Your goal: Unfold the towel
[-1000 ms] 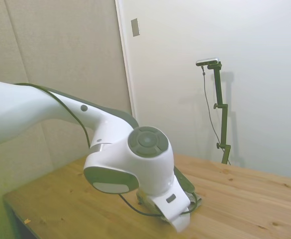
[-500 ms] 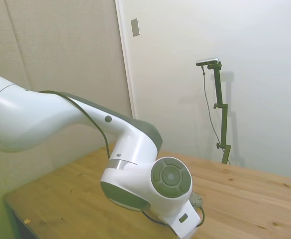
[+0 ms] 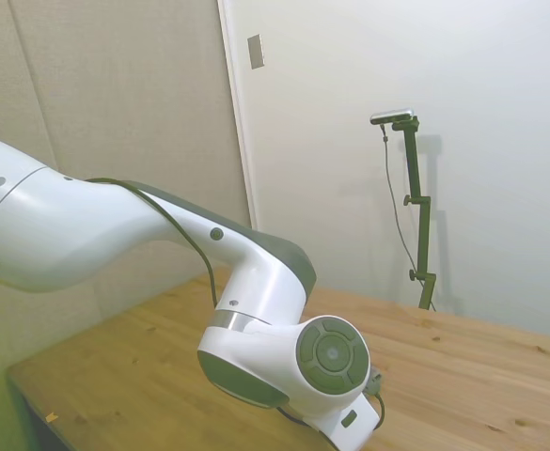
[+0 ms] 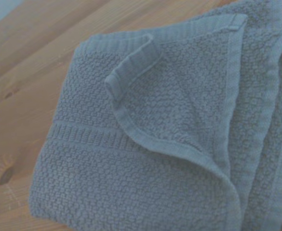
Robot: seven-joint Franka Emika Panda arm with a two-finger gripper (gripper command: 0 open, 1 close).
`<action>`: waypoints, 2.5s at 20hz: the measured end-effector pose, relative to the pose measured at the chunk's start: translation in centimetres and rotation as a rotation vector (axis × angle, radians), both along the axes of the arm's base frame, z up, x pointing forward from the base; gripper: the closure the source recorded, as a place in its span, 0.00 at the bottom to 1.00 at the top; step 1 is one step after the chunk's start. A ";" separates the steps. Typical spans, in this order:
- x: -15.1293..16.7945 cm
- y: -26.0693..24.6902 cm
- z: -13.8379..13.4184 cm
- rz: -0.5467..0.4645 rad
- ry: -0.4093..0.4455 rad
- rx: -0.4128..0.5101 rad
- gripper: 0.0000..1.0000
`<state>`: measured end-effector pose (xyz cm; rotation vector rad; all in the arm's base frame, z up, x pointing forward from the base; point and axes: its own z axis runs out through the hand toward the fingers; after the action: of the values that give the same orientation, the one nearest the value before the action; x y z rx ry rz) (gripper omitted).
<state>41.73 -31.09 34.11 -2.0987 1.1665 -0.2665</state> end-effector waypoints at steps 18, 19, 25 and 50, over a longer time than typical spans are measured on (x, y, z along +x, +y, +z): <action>0.1 0.6 -1.1 0.025 0.004 0.003 1.00; 0.1 0.7 -1.1 0.026 0.004 0.003 1.00; 0.3 0.6 -0.8 0.027 -0.003 -0.002 1.00; 10.0 20.1 13.8 0.299 -0.165 -0.184 1.00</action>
<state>51.70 -10.97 47.95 -2.3265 0.7442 -0.4093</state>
